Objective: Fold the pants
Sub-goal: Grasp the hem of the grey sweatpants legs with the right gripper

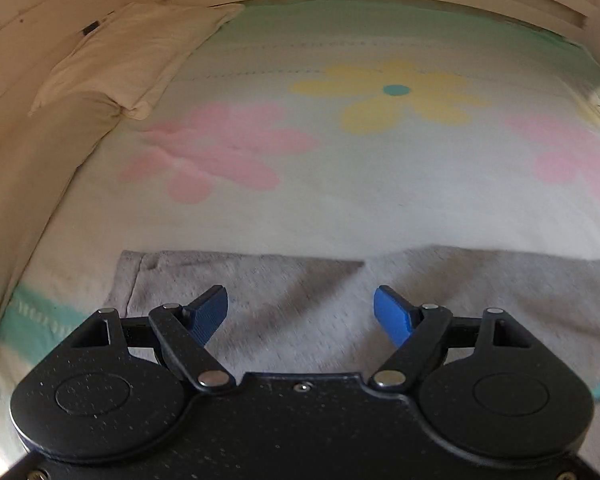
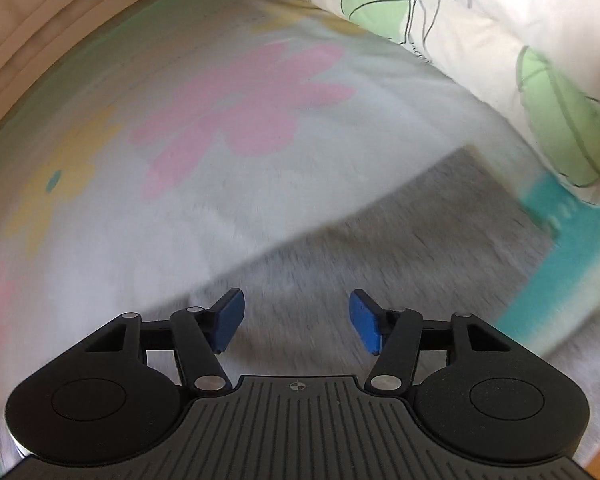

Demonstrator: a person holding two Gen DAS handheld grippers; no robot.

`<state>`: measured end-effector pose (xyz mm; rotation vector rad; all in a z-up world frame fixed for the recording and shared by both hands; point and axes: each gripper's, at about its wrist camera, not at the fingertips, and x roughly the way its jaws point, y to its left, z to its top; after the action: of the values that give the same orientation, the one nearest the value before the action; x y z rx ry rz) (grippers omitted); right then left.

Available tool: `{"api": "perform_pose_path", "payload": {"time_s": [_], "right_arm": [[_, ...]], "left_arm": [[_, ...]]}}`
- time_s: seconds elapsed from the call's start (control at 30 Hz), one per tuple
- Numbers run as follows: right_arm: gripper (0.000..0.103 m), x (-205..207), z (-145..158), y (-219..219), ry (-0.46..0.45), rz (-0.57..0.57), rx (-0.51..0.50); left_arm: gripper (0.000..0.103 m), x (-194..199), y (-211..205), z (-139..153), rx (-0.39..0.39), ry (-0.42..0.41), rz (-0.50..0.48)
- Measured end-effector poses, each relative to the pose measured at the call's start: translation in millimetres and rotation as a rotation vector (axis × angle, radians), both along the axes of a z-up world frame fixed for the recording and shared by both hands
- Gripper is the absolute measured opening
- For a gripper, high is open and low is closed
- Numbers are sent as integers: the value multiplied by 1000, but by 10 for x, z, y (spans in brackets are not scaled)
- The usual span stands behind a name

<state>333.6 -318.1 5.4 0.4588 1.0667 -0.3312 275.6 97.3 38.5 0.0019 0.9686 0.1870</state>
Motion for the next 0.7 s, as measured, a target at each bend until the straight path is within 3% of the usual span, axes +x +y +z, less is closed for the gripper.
{"api": "perform_pose_path", "payload": {"time_s": [0.2, 0.4, 0.47, 0.53, 0.7], "right_arm": [[57, 414, -306, -15, 32, -138, 35], [57, 586, -525, 69, 143, -182, -28], [43, 529, -527, 73, 142, -169, -57], [0, 453, -498, 74, 169, -123, -85], [0, 49, -406, -91, 160, -108, -8]], "left_arm": [[81, 150, -31, -170, 7, 49, -36], [81, 220, -34, -245, 4, 77, -42], [81, 242, -32, -237, 5, 80, -39], [81, 253, -34, -226, 11, 77, -34], [81, 285, -20, -216, 16, 66, -26]]}}
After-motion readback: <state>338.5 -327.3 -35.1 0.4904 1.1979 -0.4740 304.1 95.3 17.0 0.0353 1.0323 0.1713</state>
